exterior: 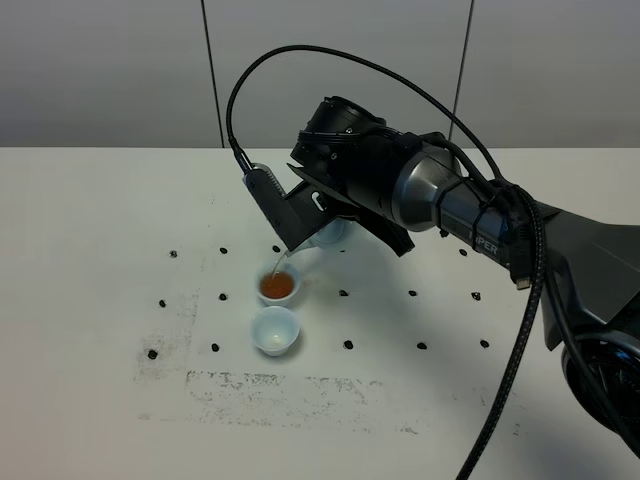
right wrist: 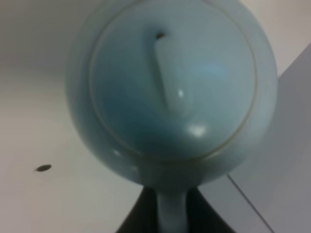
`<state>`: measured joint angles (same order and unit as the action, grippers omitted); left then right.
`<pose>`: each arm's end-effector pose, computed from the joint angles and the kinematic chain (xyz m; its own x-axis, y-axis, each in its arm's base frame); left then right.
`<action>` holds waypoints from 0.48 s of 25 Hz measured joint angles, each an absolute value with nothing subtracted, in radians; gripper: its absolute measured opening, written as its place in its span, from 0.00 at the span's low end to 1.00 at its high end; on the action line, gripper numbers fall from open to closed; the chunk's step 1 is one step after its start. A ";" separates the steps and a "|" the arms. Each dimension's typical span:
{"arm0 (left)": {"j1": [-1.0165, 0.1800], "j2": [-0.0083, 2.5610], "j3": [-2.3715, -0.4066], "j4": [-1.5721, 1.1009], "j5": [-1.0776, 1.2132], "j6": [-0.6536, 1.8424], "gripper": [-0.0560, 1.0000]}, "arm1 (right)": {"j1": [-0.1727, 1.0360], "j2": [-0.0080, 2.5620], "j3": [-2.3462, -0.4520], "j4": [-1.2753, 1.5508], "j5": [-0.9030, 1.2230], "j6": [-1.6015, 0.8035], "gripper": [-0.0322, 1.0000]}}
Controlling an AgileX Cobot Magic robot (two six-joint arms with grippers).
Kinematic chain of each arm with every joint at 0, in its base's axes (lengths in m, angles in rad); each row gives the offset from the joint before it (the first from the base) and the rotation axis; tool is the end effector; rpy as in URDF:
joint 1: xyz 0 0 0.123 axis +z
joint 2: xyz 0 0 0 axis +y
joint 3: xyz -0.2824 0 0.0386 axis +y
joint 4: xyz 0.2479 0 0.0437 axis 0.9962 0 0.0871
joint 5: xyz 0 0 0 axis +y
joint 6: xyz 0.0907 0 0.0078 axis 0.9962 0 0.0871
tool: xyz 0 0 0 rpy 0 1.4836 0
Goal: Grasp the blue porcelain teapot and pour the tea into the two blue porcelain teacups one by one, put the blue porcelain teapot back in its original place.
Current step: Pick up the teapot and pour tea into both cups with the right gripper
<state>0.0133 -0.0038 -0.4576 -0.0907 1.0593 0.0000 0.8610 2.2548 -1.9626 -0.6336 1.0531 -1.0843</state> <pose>-0.0007 -0.0072 0.2657 -0.4892 -0.0508 -0.8707 0.0340 0.9964 -0.0773 0.3545 0.3406 0.2163 0.4297 -0.8032 0.4126 -0.6629 -0.5908 -0.4598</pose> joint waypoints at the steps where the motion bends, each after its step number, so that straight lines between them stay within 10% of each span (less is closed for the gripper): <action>1: 0.013 -0.004 -0.458 -0.091 1.059 0.000 0.33 | 0.861 2.255 -1.963 -0.629 1.053 -1.084 0.06; 12: 0.013 -0.004 -0.458 -0.091 1.059 0.000 0.33 | 0.846 2.255 -1.963 -0.509 1.053 -1.084 0.06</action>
<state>0.0133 -0.0038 -0.4576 -0.0907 1.0593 0.0000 0.8458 2.2548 -1.9626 -0.5087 1.0531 -1.0843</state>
